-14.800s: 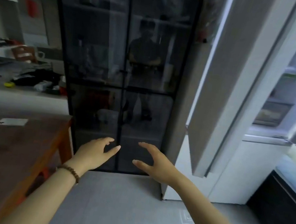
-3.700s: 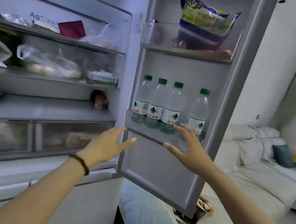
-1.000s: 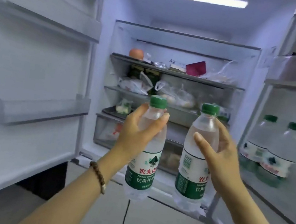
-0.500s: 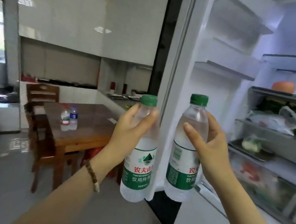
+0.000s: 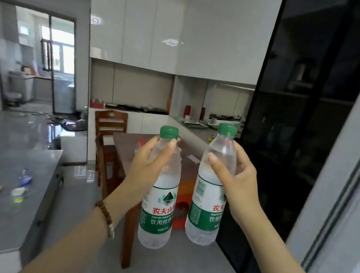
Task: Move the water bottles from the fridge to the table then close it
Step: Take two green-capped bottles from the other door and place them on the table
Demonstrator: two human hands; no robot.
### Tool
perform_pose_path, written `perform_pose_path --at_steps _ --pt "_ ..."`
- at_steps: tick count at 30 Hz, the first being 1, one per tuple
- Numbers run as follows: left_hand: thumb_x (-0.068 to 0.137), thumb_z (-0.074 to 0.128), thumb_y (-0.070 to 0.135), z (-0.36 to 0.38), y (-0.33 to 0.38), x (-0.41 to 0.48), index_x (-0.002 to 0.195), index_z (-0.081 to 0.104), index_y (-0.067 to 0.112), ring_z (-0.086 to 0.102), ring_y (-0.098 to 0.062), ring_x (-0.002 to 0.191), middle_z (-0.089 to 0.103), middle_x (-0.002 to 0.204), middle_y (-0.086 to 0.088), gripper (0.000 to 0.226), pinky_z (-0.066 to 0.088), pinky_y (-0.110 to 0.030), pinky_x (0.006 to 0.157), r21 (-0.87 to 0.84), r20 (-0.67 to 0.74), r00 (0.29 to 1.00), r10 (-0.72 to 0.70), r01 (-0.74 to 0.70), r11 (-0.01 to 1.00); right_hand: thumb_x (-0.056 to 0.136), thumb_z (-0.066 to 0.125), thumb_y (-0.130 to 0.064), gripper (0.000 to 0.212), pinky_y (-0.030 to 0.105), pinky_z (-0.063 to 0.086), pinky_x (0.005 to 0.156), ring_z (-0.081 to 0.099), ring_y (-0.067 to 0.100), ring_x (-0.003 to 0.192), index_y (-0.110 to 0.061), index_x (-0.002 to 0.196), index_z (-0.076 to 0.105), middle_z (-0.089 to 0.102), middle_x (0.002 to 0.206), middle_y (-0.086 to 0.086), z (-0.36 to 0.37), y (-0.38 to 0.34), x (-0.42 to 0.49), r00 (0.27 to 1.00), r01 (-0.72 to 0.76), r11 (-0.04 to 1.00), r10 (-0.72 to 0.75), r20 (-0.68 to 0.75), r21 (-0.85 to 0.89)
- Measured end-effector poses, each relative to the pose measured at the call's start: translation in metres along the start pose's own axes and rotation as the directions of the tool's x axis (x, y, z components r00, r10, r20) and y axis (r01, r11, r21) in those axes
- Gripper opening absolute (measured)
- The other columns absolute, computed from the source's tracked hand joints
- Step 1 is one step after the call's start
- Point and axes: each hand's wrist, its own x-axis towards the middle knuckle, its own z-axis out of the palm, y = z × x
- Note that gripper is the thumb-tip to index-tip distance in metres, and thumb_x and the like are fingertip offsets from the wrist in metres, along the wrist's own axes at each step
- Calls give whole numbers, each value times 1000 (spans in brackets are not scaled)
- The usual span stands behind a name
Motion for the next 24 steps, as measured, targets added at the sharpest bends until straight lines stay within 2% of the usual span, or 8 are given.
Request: perform_pose_path --at_steps 5,8,10,13,15,18,20,24 --pt "74 57 50 -8 -66 71 96 66 34 68 -11 94 73 95 6 29 51 -30 85 34 -6 999 -52 52 998 76 73 -18 44 14 52 76 66 -1 94 -17 118 60 69 106 -9 29 72 77 999 -3 999 0 49 51" --pt "74 58 48 -4 -104 118 101 66 31 67 -7 94 73 98 7 32 51 -17 75 56 21 997 -71 70 996 77 73 -17 41 19 53 80 66 3 95 -17 116 60 69 105 -6 39 120 131 997 6 998 -12 73 70" --pt "72 60 48 -3 -126 153 103 66 27 68 -9 93 73 99 4 38 52 -18 74 53 -11 996 -84 84 995 74 74 -23 45 23 54 82 66 6 97 -19 116 60 69 107 -6 43 150 168 996 1 998 -6 86 69" --pt "73 62 46 -6 -161 211 104 67 21 69 -16 93 73 100 -3 40 55 -26 78 20 -68 994 -90 91 996 72 77 -22 42 15 52 75 64 -6 93 -32 109 59 67 103 -16 50 197 226 996 -13 998 7 89 67" --pt "75 61 44 -9 -185 250 106 66 14 69 -14 87 72 100 -6 43 54 -19 70 45 -91 992 -82 86 995 70 78 -26 45 12 51 75 61 -10 94 -36 109 57 64 103 -20 54 226 264 997 -22 999 18 73 49" --pt "78 58 45 -13 -224 302 104 66 11 68 -8 80 72 94 -3 43 51 -15 65 47 -117 989 -85 91 995 67 80 -38 52 27 54 85 62 4 103 -30 113 59 66 110 -13 63 275 313 996 -56 998 56 68 8" --pt "83 55 43 -17 -255 337 106 65 18 67 0 79 72 91 7 36 49 -10 63 30 -141 985 -97 102 994 65 80 -46 58 33 53 87 61 11 107 -27 116 59 66 113 -8 69 310 343 995 -78 997 79 59 -17" --pt "92 51 33 -34 -323 408 105 62 29 63 11 77 67 94 13 18 46 -5 60 54 -123 988 -97 105 993 66 73 -41 56 14 50 74 63 -4 92 -19 116 61 68 104 -11 87 376 397 991 -106 994 109 75 -34"
